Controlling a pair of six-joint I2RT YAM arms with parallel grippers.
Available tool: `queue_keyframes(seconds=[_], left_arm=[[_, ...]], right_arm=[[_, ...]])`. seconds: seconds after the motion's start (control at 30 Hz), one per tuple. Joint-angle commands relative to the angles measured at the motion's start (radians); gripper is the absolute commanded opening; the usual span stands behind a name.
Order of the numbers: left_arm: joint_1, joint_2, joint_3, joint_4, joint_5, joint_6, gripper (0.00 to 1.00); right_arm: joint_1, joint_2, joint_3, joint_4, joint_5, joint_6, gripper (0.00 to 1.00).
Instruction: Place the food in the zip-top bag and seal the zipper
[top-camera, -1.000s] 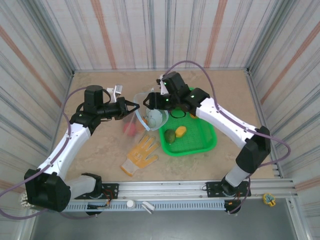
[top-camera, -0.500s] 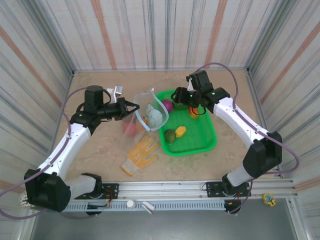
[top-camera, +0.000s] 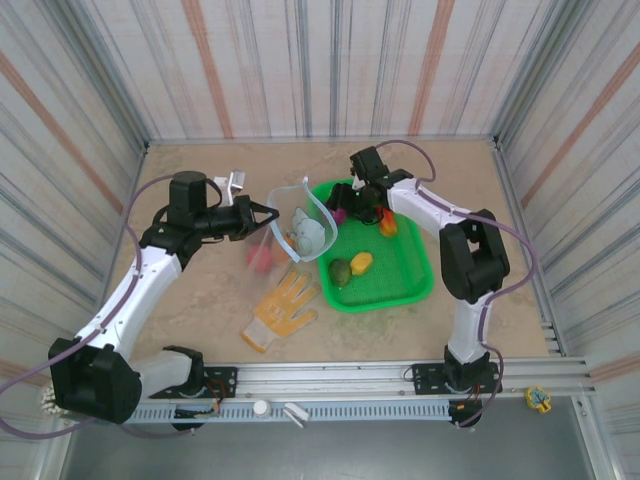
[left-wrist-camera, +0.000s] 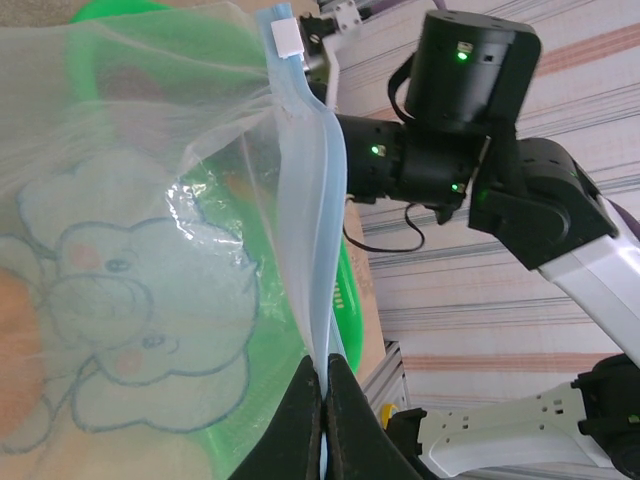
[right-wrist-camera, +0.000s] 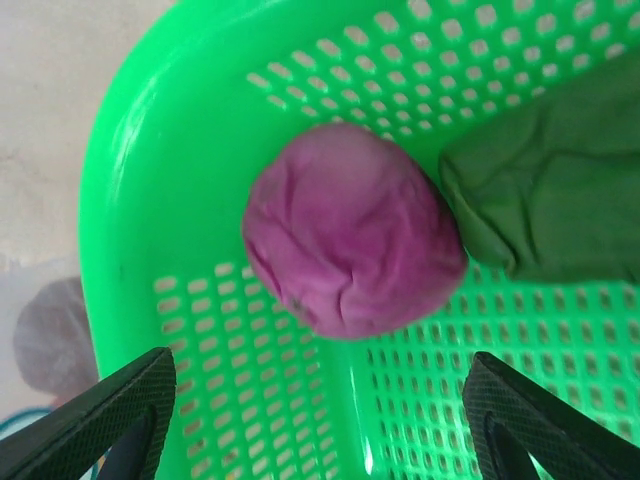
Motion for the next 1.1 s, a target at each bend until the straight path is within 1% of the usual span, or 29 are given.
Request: queue_keyframes(seconds=[0.0, 0.13, 0.3, 0.37, 0.43, 0.53, 0.6, 0.8, 0.83, 0.87, 0.9, 1.0, 1.07], left_arm=[[0.003, -0.003, 0.018, -0.008, 0.005, 0.022, 0.00], [0.003, -0.001, 0.017, -0.009, -0.002, 0.022, 0.00], [0.004, 0.008, 0.017, -0.008, 0.001, 0.018, 0.00], [0.003, 0.013, 0.015, -0.008, 0.000, 0.017, 0.00], [0.004, 0.013, 0.014, -0.008, 0.000, 0.018, 0.00], [0.004, 0.014, 0.015, -0.008, 0.000, 0.019, 0.00], [0.004, 0.015, 0.016, -0.008, 0.000, 0.018, 0.00], [0.005, 0.015, 0.017, -0.009, -0.001, 0.019, 0.00], [0.003, 0.013, 0.017, -0.008, 0.000, 0.019, 0.00], [0.004, 0.013, 0.017, -0.008, -0.001, 0.019, 0.00], [0.003, 0.011, 0.017, -0.008, -0.001, 0.019, 0.00], [0.004, 0.008, 0.017, -0.008, -0.001, 0.018, 0.00], [0.002, 0.007, 0.017, -0.008, 0.001, 0.020, 0.00]], right_arm=[[-0.015, 0.063, 0.043, 0.035, -0.036, 0.059, 0.80], [-0.021, 0.112, 0.066, 0.040, -0.018, 0.063, 0.81], [-0.027, 0.169, 0.091, 0.059, -0.037, 0.077, 0.80], [-0.028, 0.182, 0.091, 0.075, -0.050, 0.086, 0.78], [-0.027, 0.187, 0.090, 0.083, -0.060, 0.094, 0.75], [-0.028, 0.169, 0.075, 0.090, -0.063, 0.094, 0.66], [-0.030, 0.146, 0.058, 0.094, -0.067, 0.091, 0.63], [-0.034, 0.048, 0.011, 0.090, -0.046, 0.065, 0.61], [-0.034, 0.038, 0.008, 0.084, -0.039, 0.060, 0.62], [-0.034, 0.033, 0.009, 0.076, -0.035, 0.053, 0.65], [-0.034, 0.035, 0.016, 0.066, -0.036, 0.048, 0.71], [-0.027, 0.059, 0.043, 0.037, -0.042, 0.055, 0.83], [-0.022, 0.086, 0.065, 0.018, -0.049, 0.068, 0.85]])
